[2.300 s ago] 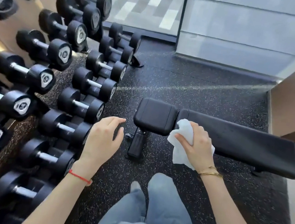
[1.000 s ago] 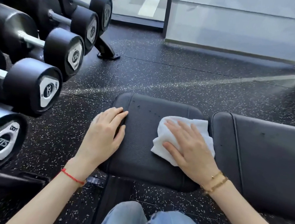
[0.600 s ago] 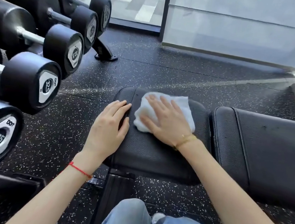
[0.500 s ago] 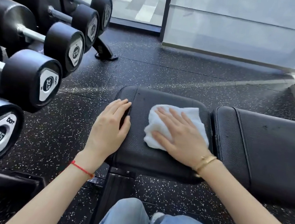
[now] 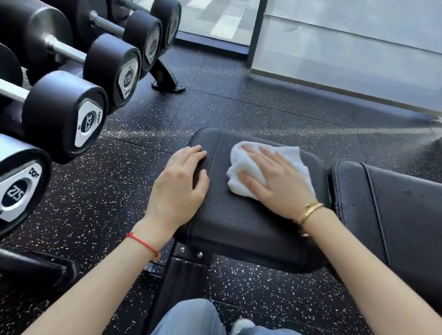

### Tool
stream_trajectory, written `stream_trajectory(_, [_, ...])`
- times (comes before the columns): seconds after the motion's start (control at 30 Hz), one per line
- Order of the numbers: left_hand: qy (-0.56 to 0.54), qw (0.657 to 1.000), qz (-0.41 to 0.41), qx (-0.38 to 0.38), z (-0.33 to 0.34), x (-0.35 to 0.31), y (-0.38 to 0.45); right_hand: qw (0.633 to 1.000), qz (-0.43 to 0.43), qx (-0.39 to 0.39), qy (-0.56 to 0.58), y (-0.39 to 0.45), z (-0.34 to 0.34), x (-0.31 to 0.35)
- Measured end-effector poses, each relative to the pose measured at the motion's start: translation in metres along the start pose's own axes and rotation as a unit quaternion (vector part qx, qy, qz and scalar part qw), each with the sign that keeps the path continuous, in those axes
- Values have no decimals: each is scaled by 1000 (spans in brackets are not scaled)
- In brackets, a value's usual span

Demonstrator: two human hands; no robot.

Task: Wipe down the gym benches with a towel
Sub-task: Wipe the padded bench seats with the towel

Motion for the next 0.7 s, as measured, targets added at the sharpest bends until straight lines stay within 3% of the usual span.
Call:
stream_trajectory(0.2, [-3,1000,4,5,0,-1,0,993,120,6,-22,72,7,-20])
stream_trajectory(0.37, [-2,1000,-5,6,-1,-3,0,1000,25,-9,14,-29,-2,10])
stream_trajectory(0.47, [-1,1000,-1,10,-1,-4,-1,999,19,-2,28,-71,-6,-9])
stream_trajectory(0.6, [1,1000,3,17,2,-3,0,992,121,-16,17,-17,-18,-76])
stream_trajectory(0.7, [-2,1000,-2,12,1,-2,0,981,195,-2,-12,22,-12,-88])
Point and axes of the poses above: each hand's wrist, its own y-axis towards the middle knuckle, its own z-axis out of the palm, x = y × z, the point moved 10 cm from there along y, towards the middle knuckle, and after that the axes turned 9 degrees about z, right-handed, at the moved point
